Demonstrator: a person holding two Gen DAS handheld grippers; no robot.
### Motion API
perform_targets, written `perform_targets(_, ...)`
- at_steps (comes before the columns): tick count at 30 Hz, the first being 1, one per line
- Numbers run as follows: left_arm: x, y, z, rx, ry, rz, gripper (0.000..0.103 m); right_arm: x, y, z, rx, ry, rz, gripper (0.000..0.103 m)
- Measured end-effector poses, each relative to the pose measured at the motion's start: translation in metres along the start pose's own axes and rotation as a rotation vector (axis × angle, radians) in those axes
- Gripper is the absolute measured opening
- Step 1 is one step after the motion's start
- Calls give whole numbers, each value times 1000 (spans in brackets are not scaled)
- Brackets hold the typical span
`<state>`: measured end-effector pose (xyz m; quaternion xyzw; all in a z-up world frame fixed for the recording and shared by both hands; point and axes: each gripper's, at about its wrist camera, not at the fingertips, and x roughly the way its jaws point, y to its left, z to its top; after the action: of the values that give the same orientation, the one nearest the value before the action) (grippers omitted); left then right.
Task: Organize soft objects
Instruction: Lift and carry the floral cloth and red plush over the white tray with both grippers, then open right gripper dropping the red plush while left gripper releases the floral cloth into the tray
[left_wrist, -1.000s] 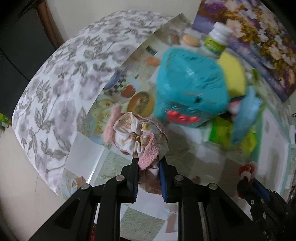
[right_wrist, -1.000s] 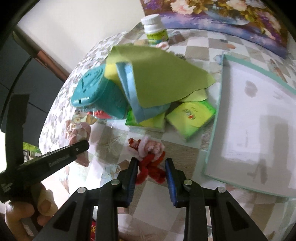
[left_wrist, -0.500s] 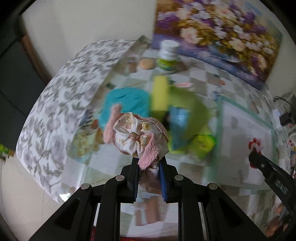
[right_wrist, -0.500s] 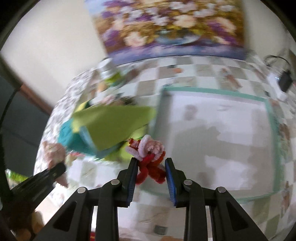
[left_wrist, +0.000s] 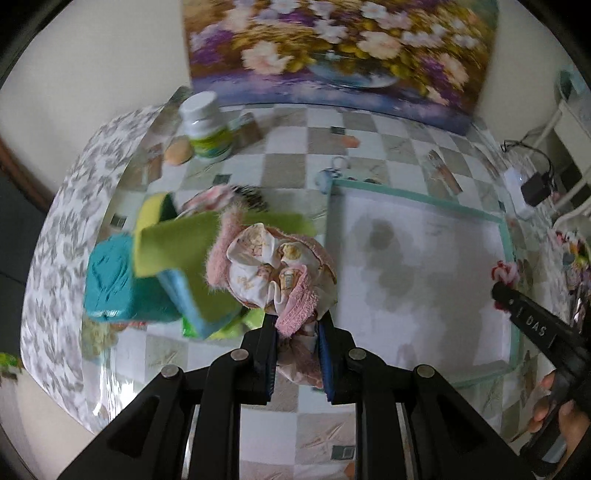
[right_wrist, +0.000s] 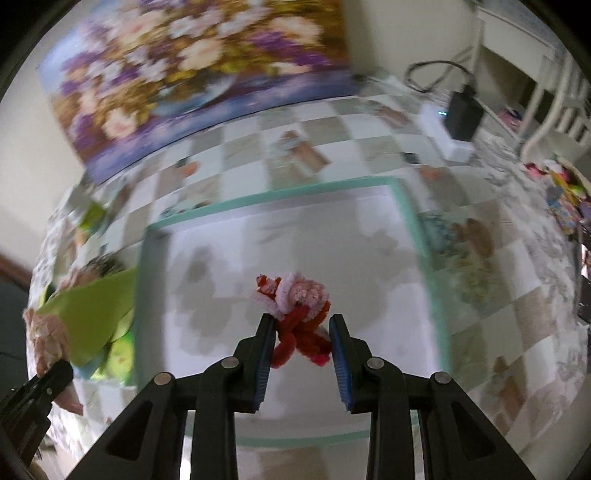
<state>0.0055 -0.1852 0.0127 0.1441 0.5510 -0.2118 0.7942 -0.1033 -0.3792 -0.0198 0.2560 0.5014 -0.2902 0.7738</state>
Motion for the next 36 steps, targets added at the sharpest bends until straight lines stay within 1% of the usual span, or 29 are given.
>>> perform_targets(3,-1,-15,10,6,-8,-15,20,3,-22,8,44,5,-29,32)
perform_targets(6,0,-31,20,10,-24,-16,20,5,-36,13,72,8,-36,32)
perform_targets(9,4,-46,27,7,-12,-39,20,7,-42,15,79,9,-38,32)
perform_targets(13,11,-66,34,21,-3,-37,20,8,-45,18,77,9,-39,32)
perform_targets(17,17,-83,40,14,0,-72,20,13,-49,22,78,14,-42,32)
perform_targets(22,34,-106,40,53,20,-56,21,19,-60,28,90,19,-43,32)
perform_targets(25,44,-113,40,62,35,-53,24,25,-65,30,99,35,-46,32)
perform_targets(26,48,-115,40,66,38,-41,29,27,-65,32,97,39,-43,32)
perform_targets(28,52,-116,39,69,43,-35,50,29,-65,33,91,42,-42,33)
perform_targets(29,54,-115,39,64,44,-35,55,31,-64,33,87,47,-39,33)
perform_targets(31,56,-110,40,44,39,-33,71,33,-64,34,85,56,-35,36)
perform_targets(32,56,-109,40,36,37,-32,73,34,-63,35,84,63,-41,42)
perform_targets(33,57,-106,40,25,34,-31,75,35,-63,35,81,68,-49,47)
perform_targets(34,58,-104,40,16,33,-28,78,34,-63,35,81,67,-55,55)
perform_targets(35,59,-101,39,6,35,-25,81,32,-62,36,79,62,-57,60)
perform_targets(36,59,-99,38,-4,36,-23,86,30,-62,37,76,55,-59,60)
